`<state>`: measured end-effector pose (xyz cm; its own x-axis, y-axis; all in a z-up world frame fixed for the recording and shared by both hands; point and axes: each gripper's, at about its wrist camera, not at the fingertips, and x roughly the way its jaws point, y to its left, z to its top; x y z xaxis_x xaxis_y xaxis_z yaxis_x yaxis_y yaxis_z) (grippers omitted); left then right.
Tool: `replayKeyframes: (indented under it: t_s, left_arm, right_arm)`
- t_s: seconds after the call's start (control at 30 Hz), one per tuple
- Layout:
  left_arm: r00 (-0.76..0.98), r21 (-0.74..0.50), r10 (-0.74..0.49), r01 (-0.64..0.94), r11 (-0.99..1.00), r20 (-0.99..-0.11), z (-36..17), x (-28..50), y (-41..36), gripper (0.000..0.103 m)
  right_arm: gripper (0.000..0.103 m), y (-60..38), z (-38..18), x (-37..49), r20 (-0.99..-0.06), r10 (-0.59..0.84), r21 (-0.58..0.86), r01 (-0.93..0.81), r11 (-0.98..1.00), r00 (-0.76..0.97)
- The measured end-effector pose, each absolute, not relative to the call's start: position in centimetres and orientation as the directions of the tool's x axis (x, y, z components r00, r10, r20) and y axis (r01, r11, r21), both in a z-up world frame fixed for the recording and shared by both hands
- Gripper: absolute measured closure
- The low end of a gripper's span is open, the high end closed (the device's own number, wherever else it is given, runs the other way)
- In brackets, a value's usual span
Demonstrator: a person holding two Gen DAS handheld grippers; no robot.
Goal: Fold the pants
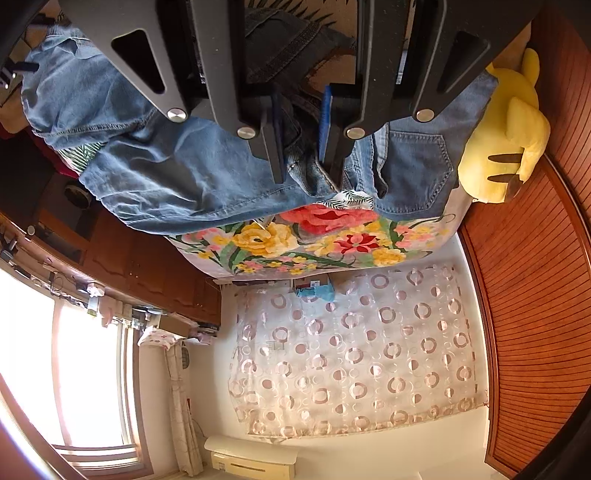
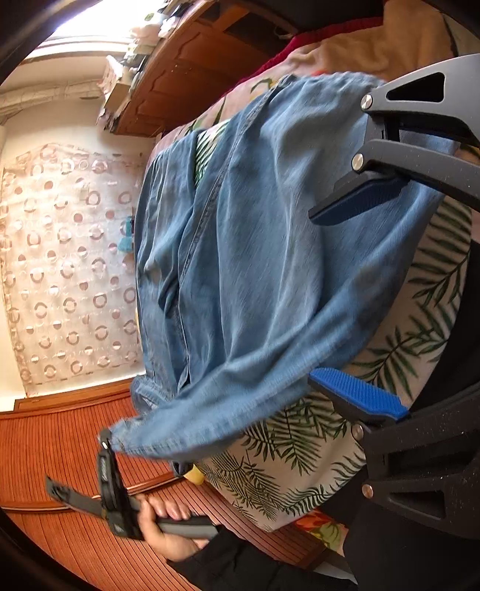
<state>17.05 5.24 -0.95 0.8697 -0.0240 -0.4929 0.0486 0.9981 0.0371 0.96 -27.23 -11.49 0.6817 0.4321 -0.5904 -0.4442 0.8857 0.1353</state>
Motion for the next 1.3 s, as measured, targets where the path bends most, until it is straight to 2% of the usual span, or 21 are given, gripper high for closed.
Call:
replayKeyframes:
  t_s: [0.13,0.23,0.3,0.47,0.53,0.67,0.93,1.3]
  left_arm:
    - [0.868,0.036,-0.011,0.033,0.999,-0.496,-0.8,17.5,5.5,0.086]
    - [0.869,0.028,-0.008,0.025,0.999,-0.496,-0.9,17.1,6.0,0.086]
    - [0.868,0.025,-0.009,0.024,0.999,-0.497,-0.8,17.0,6.1,0.086]
    - [0.870,0.010,-0.021,0.030,0.999,-0.492,-0.3,16.8,6.4,0.086]
    - [0.875,0.005,-0.024,0.030,1.000,-0.484,0.1,16.7,6.4,0.086]
    - [0.882,-0.027,-0.043,0.034,0.999,-0.469,1.3,17.8,6.8,0.086]
    - [0.897,-0.076,-0.064,0.034,0.997,-0.438,1.5,18.6,8.1,0.086]
    - [0.900,-0.100,-0.048,0.005,0.995,-0.432,2.3,22.1,9.9,0.086]
  right_arm:
    - [0.030,-28.0,-12.3,0.6,-0.610,0.415,0.120,-0.440,0.890,0.675]
    - [0.037,-29.3,-12.8,0.9,-0.631,0.376,0.102,-0.408,0.907,0.679]
    - [0.049,-30.2,-13.2,0.9,-0.643,0.356,0.098,-0.388,0.916,0.678]
    - [0.088,-31.6,-12.8,0.6,-0.639,0.348,0.099,-0.376,0.921,0.685]
    - [0.094,-31.7,-11.7,0.5,-0.619,0.347,0.089,-0.377,0.922,0.705]
    - [0.098,-32.0,-8.8,1.6,-0.569,0.320,0.033,-0.368,0.929,0.757]
    - [0.099,-32.8,-2.8,5.2,-0.467,0.245,-0.094,-0.323,0.942,0.850]
    - [0.099,-29.5,-0.7,11.6,-0.404,0.213,-0.195,-0.311,0.930,0.890]
